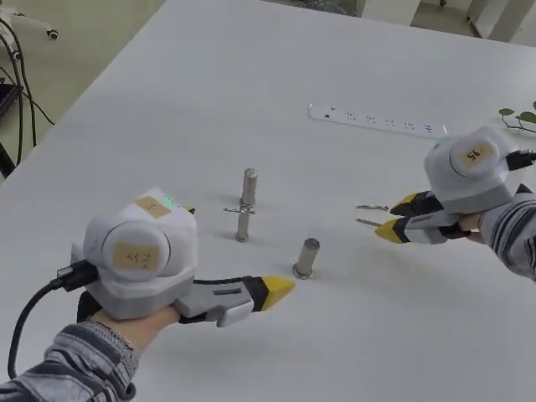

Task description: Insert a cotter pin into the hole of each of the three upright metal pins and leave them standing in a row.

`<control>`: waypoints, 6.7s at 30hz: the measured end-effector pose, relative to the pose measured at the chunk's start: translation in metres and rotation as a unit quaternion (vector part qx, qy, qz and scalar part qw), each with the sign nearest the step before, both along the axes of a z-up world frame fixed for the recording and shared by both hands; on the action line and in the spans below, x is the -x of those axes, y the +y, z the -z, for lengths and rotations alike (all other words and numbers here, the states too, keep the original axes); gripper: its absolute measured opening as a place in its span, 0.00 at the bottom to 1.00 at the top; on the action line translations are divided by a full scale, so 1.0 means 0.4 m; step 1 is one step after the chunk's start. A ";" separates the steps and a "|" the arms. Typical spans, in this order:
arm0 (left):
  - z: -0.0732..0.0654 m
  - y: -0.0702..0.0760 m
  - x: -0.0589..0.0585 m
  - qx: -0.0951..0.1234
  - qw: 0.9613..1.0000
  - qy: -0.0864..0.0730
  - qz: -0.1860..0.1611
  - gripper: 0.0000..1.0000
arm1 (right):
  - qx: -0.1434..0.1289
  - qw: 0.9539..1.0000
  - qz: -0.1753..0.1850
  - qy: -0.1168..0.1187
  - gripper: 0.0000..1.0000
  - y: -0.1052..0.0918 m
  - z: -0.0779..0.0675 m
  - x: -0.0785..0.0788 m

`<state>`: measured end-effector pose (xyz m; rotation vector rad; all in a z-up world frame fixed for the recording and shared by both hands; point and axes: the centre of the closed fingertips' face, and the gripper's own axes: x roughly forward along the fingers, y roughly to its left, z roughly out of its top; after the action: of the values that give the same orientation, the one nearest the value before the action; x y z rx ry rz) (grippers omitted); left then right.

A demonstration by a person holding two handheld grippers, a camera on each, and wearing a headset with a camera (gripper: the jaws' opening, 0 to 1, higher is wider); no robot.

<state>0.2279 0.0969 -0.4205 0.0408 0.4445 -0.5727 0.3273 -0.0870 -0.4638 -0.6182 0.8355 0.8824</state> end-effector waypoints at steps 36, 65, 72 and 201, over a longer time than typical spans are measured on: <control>0.011 -0.003 0.001 -0.002 1.000 0.010 0.006 0.91 | 0.033 0.998 -0.015 0.052 0.00 -0.026 0.072 -0.033; 0.004 -0.071 0.039 -0.015 0.998 0.014 0.064 0.65 | 0.024 0.991 -0.131 -0.007 0.00 0.062 -0.058 0.115; -0.009 -0.083 0.042 0.000 0.997 0.020 0.069 0.59 | 0.013 0.986 -0.164 -0.025 0.00 0.109 -0.091 0.164; -0.008 -0.168 0.021 -0.010 0.994 -0.032 0.102 0.28 | 0.066 0.970 -0.227 -0.049 0.00 0.139 -0.057 0.256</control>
<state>0.2195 0.0298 -0.4174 0.1238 0.3862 -0.7655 0.2248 -0.0314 -0.4409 -0.9857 0.6748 1.2045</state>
